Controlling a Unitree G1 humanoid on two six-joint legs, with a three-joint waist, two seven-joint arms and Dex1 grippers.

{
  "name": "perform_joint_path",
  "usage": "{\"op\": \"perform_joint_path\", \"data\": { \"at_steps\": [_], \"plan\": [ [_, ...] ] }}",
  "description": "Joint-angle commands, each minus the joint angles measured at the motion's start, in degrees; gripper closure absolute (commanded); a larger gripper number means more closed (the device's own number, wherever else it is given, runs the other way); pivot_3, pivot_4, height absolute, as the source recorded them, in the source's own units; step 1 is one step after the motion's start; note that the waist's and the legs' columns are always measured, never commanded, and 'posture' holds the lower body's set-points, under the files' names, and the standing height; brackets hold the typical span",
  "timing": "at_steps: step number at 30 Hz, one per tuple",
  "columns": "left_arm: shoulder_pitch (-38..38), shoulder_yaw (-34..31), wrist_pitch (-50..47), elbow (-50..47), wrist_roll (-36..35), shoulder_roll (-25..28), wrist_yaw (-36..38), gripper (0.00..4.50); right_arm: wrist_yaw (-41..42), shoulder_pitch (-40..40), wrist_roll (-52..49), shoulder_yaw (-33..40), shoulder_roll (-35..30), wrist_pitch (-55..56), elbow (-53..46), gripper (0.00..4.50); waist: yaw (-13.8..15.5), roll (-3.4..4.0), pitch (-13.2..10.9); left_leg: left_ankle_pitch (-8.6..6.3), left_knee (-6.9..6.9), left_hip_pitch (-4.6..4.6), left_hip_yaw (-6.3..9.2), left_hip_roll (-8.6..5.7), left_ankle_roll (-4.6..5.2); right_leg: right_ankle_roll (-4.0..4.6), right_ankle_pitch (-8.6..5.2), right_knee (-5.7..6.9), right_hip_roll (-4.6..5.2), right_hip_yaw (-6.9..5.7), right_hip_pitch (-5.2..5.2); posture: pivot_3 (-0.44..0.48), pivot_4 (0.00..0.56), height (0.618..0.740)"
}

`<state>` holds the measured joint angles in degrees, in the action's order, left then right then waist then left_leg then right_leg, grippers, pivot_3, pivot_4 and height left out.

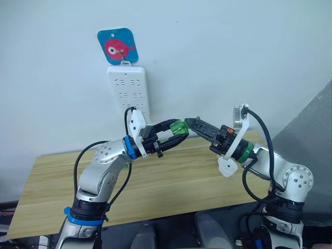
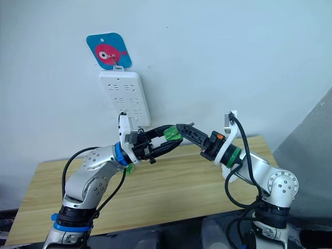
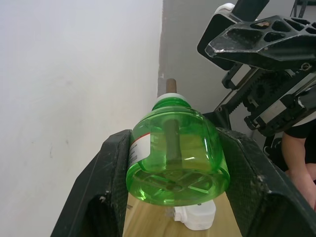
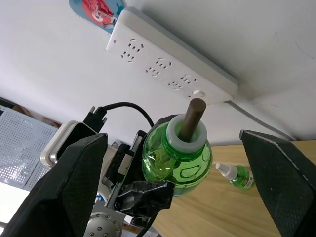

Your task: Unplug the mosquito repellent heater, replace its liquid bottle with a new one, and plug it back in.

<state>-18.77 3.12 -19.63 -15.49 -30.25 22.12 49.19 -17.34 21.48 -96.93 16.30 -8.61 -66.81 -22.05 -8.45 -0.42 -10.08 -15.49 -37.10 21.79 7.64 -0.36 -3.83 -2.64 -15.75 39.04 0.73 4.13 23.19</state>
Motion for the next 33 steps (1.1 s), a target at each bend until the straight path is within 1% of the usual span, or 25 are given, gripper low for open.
{"op": "perform_joint_path", "data": {
  "at_steps": [1,4,9,10,11,12,25,30,32,33],
  "plan": [
    [-0.1,0.15,1.32,-2.87,-0.12,-0.16,-0.01,2.26,-1.09,-0.36,-4.14,-3.26,-2.24,5.03,-0.89,0.17,0.05,0.0,0.0,0.0,0.0,0.0,0.0,0.0,0.0,0.0,0.0,0.0,0.0,0.0,0.0,-0.149,0.12,0.74],
    [0.35,0.39,1.57,-3.37,-0.03,-0.05,0.12,2.26,-1.16,-0.52,-4.9,-5.59,-4.09,7.77,-0.83,0.97,0.13,0.0,0.0,0.0,0.0,0.0,-0.01,0.0,0.0,0.0,0.0,0.0,0.0,0.01,0.0,-0.149,0.12,0.74],
    [0.97,0.86,1.84,-4.02,0.1,0.05,0.18,2.26,-1.38,-0.25,-5.62,-8.38,-5.5,12.18,-0.46,2.78,0.17,0.0,0.0,0.0,0.0,0.0,0.0,0.0,0.0,0.0,0.0,-0.01,-0.01,0.01,0.0,-0.146,0.119,0.74],
    [1.04,0.87,1.81,-4.09,0.06,0.05,0.09,2.26,-1.32,-0.19,-5.62,-8.93,-5.72,12.74,-0.56,3.31,0.17,0.0,0.0,0.0,0.0,0.0,-0.01,0.01,0.0,0.0,0.0,-0.01,-0.01,0.02,0.0,-0.146,0.119,0.74],
    [1.1,0.91,1.89,-4.15,0.1,0.08,0.06,2.26,-1.33,-0.2,-5.8,-9.43,-5.92,13.33,-0.68,3.61,0.19,0.0,0.0,0.0,0.0,0.0,-0.01,0.0,0.0,0.0,0.0,-0.01,-0.01,0.02,0.0,-0.146,0.119,0.74],
    [1.05,0.94,1.95,-4.09,0.15,0.06,0.0,2.26,-1.22,-0.19,-6.0,-9.89,-6.25,13.76,-0.71,3.67,0.21,0.0,0.0,0.0,0.0,0.0,0.0,0.01,0.0,0.0,0.0,-0.01,-0.01,0.02,0.0,-0.144,0.119,0.74],
    [1.21,1.72,3.4,-3.75,2.23,-0.57,-2.01,2.26,-0.2,-0.08,-6.94,-14.18,-9.5,17.45,-1.59,3.67,0.3,0.0,0.0,0.0,0.0,0.0,0.0,0.01,0.0,0.0,0.0,-0.01,-0.01,0.02,0.0,-0.143,0.118,0.74],
    [1.98,1.17,2.28,-3.89,0.93,-0.42,-1.77,2.26,0.43,0.0,-5.71,-14.77,-10.45,18.48,-1.74,3.67,0.32,0.0,0.0,0.0,0.0,0.0,-0.01,0.01,0.0,0.0,0.0,-0.01,-0.01,0.02,0.0,-0.14,0.117,0.74],
    [2.33,0.71,1.96,-3.75,0.7,0.09,-1.7,1.53,0.8,0.0,-5.63,-15.05,-10.86,18.74,-1.79,3.67,0.35,0.0,0.0,0.0,0.0,0.0,0.0,0.01,0.0,0.0,0.0,-0.01,-0.01,0.02,0.0,-0.138,0.116,0.74],
    [2.49,0.54,1.88,-3.71,0.58,0.34,-1.56,1.26,0.94,-0.01,-5.63,-15.18,-11.05,18.84,-1.81,3.67,0.35,0.0,0.0,0.0,0.0,0.0,0.02,0.01,0.0,0.0,0.0,-0.01,-0.02,0.01,0.0,-0.138,0.116,0.74]
  ]
}}
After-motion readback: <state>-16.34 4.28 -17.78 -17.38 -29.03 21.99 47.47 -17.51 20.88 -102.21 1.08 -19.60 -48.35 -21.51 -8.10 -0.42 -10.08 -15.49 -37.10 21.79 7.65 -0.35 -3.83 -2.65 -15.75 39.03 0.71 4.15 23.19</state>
